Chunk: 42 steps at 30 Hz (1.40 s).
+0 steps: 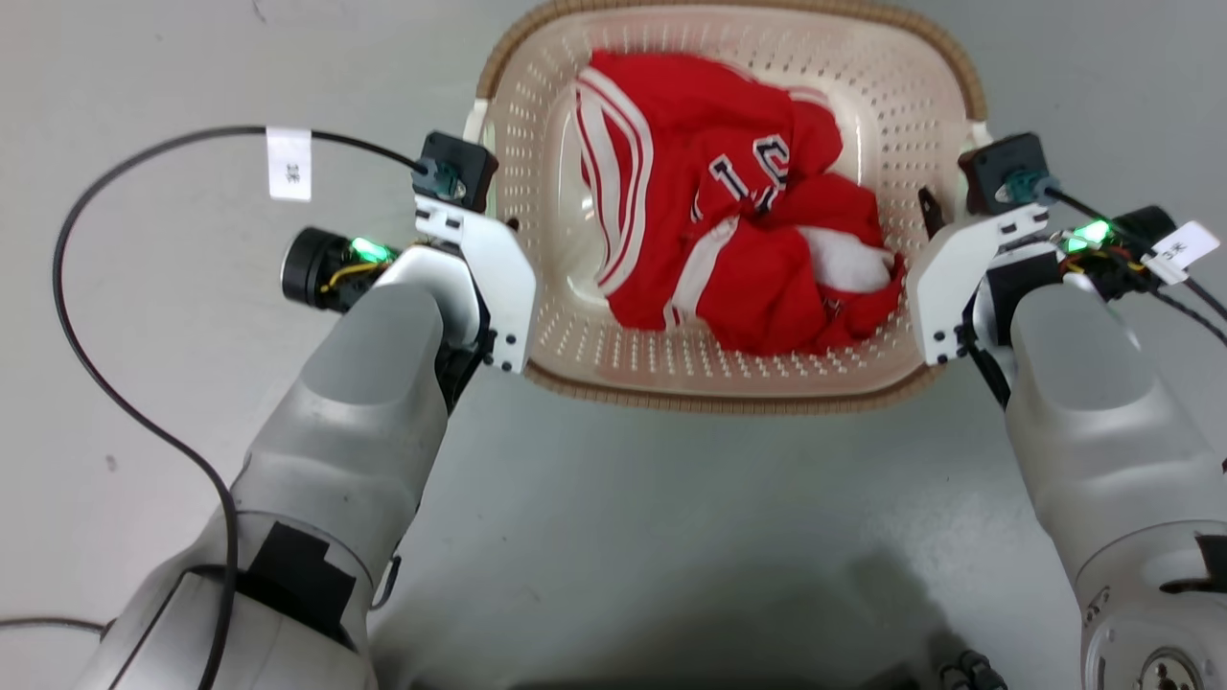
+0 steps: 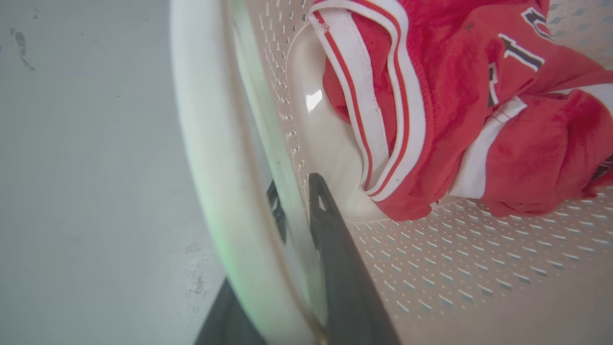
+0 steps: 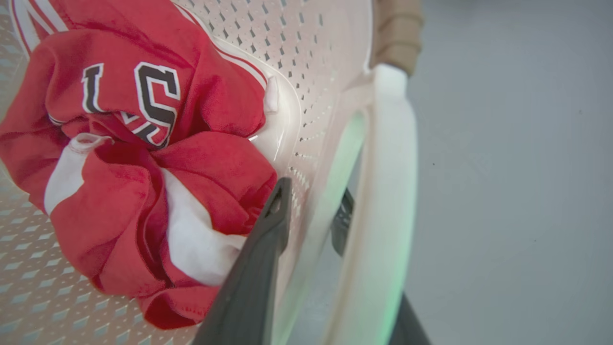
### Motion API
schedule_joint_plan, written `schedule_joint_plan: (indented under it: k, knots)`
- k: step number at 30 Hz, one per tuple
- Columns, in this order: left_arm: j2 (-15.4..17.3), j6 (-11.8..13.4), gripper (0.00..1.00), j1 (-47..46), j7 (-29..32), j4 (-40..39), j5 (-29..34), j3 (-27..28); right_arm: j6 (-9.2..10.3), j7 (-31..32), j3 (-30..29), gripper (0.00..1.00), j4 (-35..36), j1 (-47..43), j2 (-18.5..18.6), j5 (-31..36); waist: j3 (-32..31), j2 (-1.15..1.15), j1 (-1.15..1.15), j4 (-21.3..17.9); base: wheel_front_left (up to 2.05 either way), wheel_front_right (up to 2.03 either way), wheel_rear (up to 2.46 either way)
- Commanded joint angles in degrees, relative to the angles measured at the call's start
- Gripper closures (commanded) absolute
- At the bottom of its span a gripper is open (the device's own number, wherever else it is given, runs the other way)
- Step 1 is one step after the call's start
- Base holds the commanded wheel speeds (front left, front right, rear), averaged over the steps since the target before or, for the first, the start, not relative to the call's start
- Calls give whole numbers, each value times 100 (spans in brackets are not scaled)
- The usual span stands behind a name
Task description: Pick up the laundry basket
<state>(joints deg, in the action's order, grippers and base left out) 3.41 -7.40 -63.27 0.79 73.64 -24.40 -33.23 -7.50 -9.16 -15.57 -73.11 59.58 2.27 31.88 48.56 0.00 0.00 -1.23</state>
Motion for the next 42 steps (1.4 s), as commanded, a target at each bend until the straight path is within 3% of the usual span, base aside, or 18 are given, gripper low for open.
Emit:
schedule_joint_plan:
  k: [1,10,31,42]
  knots:
    - [109,-2,100,61,30,6,-21,-45,2,31,87,100,-26,-119,111,41,-175,0,0,13,0,0,0]
    - [146,-2,100,578,382,11,-421,-277,2,361,698,100,-70,-549,111,-486,-1010,0,0,77,0,0,0]
    - [368,-2,100,1893,1184,-191,-1387,-881,0,1215,3373,100,-72,-1777,103,-3012,-3123,0,0,182,0,0,0]
    - [508,-2,100,2348,1592,-313,-1789,-1189,-7,1678,4360,100,85,-2239,93,-4002,-3930,0,0,209,0,0,0]
